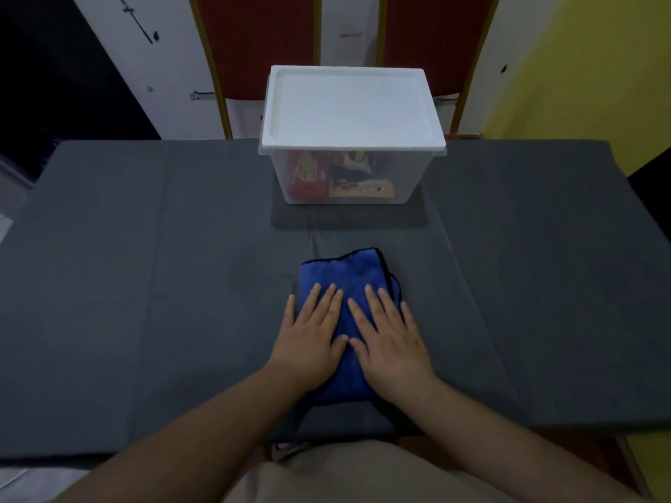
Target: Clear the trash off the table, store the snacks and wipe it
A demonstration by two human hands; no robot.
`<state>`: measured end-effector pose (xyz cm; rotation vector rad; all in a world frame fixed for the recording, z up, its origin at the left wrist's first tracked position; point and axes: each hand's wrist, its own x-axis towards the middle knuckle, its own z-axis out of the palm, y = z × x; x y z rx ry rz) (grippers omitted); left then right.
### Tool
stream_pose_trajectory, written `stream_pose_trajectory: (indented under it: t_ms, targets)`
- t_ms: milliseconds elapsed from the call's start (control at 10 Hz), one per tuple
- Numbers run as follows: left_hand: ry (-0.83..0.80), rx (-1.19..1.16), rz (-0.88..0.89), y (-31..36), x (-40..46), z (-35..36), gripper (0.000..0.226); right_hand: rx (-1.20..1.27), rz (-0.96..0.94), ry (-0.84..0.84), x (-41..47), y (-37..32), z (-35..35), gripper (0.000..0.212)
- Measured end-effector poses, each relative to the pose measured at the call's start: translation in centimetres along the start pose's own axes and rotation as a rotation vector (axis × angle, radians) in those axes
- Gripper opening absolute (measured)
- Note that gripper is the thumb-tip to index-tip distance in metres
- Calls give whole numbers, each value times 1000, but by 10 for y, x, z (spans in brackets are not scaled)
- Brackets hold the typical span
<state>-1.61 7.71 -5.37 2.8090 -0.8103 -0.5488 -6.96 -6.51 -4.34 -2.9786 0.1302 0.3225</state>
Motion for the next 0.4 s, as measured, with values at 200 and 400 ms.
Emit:
stream_pose_trajectory:
  t_ms: [200, 400]
  targets:
    - [-41, 60, -10, -10, -3, 10, 70, -33, -11, -70, 1, 7, 12, 61]
    - [-45, 119, -26, -3, 0, 4, 65, -58, -64, -118, 2, 8, 12, 73]
